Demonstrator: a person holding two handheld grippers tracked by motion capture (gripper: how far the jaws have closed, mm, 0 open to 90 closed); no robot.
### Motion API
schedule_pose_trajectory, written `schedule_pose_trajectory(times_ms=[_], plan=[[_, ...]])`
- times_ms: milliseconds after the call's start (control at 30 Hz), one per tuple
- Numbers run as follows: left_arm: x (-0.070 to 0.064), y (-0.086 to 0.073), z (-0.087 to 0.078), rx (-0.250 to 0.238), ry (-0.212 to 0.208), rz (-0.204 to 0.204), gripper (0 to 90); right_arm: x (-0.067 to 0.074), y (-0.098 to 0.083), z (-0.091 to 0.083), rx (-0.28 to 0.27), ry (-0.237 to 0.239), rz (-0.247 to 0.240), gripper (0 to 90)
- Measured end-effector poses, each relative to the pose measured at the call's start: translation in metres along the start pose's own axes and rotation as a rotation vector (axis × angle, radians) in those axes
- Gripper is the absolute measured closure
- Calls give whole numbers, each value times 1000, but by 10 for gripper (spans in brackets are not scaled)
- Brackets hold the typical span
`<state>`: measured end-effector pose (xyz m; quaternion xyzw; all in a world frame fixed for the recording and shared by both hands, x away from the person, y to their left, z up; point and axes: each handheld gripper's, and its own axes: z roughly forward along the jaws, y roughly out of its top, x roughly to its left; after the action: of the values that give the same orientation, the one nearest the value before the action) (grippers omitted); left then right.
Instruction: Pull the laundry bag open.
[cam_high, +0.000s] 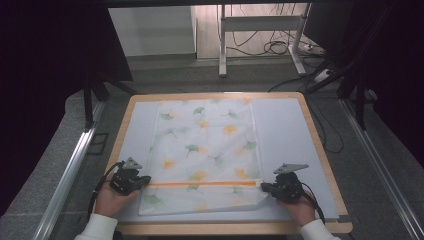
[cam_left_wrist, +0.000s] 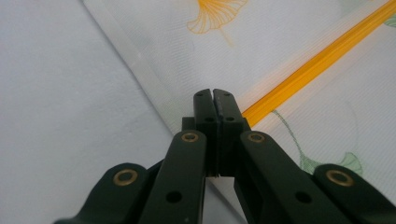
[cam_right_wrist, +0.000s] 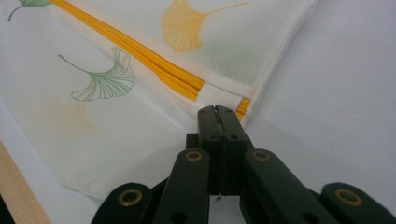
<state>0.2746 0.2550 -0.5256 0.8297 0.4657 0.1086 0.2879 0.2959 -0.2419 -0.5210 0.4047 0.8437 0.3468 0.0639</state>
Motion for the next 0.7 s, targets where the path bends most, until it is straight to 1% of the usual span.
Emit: schedule_pose_trajectory(times_ms=[33,167,367,533,600,667,700], plan=[[1,-1,-1,-2,-5,-5,900,0,0,0,-1,0,0,900],[-1,-1,-1,-2,1,0,900,-1,0,0,-2,3,2,899],[0,-1,-1,-4,-2,1,900,-1,0,0,-1,1,1,900],[0,-2,-1,-7,-2,10,900,0,0,0,-2,-1,-2,899],[0,-2,0,-10,-5,13,900,0,0,0,-1,-2,0,899],[1,-3,-1,-26,-24,6,900,1,0,0,0,-4,-2,899],[0,-4,-1,-31,-24,-2,900,0,0,0,-1,-1,-3,899]])
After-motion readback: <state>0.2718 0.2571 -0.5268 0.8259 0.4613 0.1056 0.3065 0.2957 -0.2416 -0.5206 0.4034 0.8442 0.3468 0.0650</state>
